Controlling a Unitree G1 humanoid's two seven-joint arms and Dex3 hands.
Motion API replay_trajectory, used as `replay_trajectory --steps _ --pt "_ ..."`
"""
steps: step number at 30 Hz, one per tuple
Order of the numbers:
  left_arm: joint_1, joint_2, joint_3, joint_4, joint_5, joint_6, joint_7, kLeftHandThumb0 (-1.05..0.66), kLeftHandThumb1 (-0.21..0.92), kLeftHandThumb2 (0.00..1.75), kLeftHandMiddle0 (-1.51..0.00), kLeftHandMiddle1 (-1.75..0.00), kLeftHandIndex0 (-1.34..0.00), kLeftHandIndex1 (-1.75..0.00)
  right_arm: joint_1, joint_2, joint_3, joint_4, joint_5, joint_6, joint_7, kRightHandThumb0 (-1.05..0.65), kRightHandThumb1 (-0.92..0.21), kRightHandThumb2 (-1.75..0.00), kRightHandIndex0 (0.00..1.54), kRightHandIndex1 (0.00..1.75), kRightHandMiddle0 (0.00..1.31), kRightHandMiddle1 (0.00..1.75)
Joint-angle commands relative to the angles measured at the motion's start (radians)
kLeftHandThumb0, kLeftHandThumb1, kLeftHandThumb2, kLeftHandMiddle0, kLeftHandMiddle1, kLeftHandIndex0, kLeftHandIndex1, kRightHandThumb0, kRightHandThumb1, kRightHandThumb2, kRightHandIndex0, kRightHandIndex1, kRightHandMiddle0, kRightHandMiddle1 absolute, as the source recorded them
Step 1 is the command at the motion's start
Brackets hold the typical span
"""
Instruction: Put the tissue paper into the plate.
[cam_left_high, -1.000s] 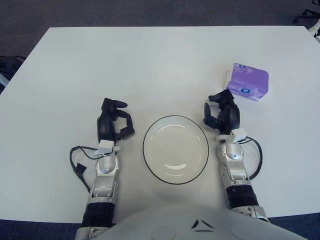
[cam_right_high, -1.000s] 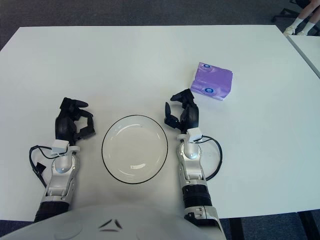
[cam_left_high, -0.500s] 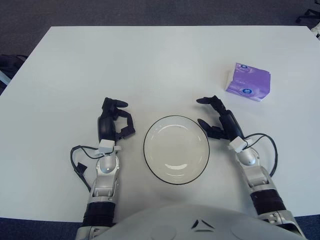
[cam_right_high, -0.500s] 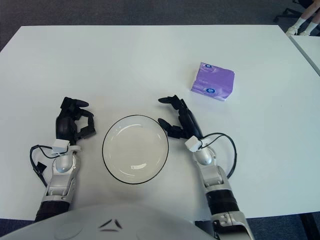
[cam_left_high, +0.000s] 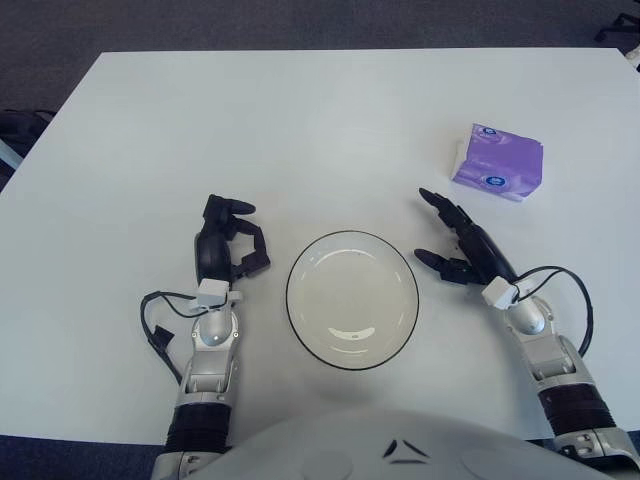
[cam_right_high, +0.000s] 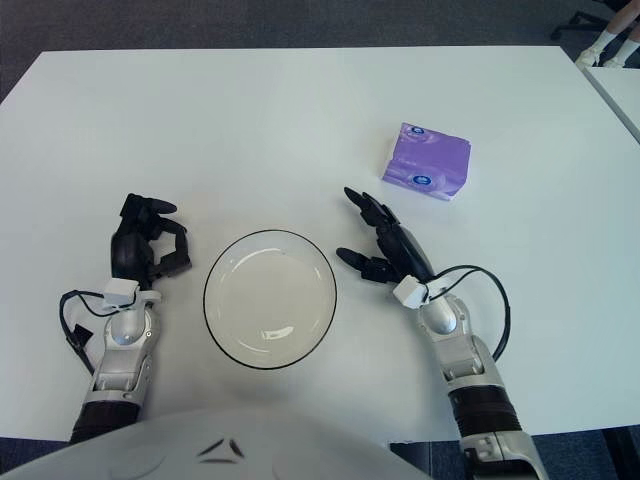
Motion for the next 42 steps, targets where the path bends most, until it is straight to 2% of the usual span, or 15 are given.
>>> replay_trajectory --steps 1,3,6,9,13,18,22,26,31,36,42 --pt "0.052 -0.023 -0.016 0.105 0.007 0.049 0.000 -0.01 0.31 1.33 -0.66 -1.68 -0.37 -1.75 -0.036 -0.050 -0.034 -0.053 -0.026 0.021 0.011 -1.05 -0.88 -0.33 0.00 0.00 0.00 0.00" --pt "0.052 -0.024 -0.017 0.105 0.007 0.048 0.001 -0.01 0.31 1.33 -0.66 -1.68 -0.37 -1.75 -0.044 -0.060 -0.037 -0.056 -0.027 0.022 0.012 -1.05 -0.88 -0.32 0.00 0.00 0.00 0.00" --pt "0.051 -0.027 -0.020 0.107 0.010 0.041 0.004 -0.01 0.31 1.32 -0.67 -1.67 -0.37 -1.75 -0.105 -0.083 -0.042 -0.050 -0.020 -0.009 0.015 -1.05 -0.86 -0.30 0.00 0.00 0.00 0.00" --pt "0.051 -0.030 -0.022 0.109 0.011 0.038 0.004 -0.01 0.31 1.32 -0.67 -1.67 -0.37 -1.75 -0.118 -0.097 -0.042 -0.021 0.019 -0.049 0.032 -1.05 -0.84 -0.29 0.00 0.00 0.00 0.00" --pt "0.051 -0.034 -0.022 0.112 0.010 0.037 0.005 -0.01 0.31 1.32 -0.67 -1.66 -0.37 -1.75 -0.148 -0.136 -0.053 -0.041 0.045 -0.058 0.073 -1.05 -0.82 -0.27 0.00 0.00 0.00 0.00" --pt "0.047 -0.041 -0.025 0.116 0.011 0.034 0.010 -0.01 0.31 1.31 -0.67 -1.64 -0.37 -1.75 -0.186 -0.209 -0.077 -0.015 -0.013 -0.129 0.073 -1.05 -0.80 -0.26 0.00 0.00 0.00 0.00" --pt "0.045 -0.044 -0.027 0.117 0.014 0.035 0.015 -0.01 0.32 1.30 -0.67 -1.64 -0.37 -1.75 -0.209 -0.280 -0.093 0.006 -0.065 -0.147 0.079 -1.05 -0.79 -0.25 0.00 0.00 0.00 0.00" --pt "0.044 -0.049 -0.030 0.114 0.016 0.040 0.021 -0.01 0.32 1.30 -0.67 -1.64 -0.36 -1.75 -0.274 -0.344 -0.092 -0.005 -0.147 -0.094 0.094 -1.05 -0.78 -0.25 0.00 0.00 0.00 0.00" --pt "0.042 -0.050 -0.031 0.114 0.020 0.043 0.022 -0.01 0.32 1.31 -0.66 -1.67 -0.36 -1.75 -0.366 -0.382 -0.074 -0.007 -0.135 -0.029 0.161 -1.05 -0.82 -0.27 0.00 0.00 0.00 0.00" --pt "0.042 -0.051 -0.030 0.116 0.021 0.040 0.019 -0.01 0.31 1.33 -0.65 -1.70 -0.36 -1.75 -0.411 -0.406 -0.070 0.002 -0.147 -0.006 0.185 -1.05 -0.87 -0.29 0.00 0.00 0.00 0.00" --pt "0.044 -0.053 -0.030 0.118 0.017 0.025 0.018 -0.01 0.33 1.31 -0.64 -1.70 -0.35 -1.75 -0.505 -0.457 -0.047 0.072 -0.199 -0.004 0.193 -1.05 -0.91 -0.30 0.00 0.00 0.00 0.00"
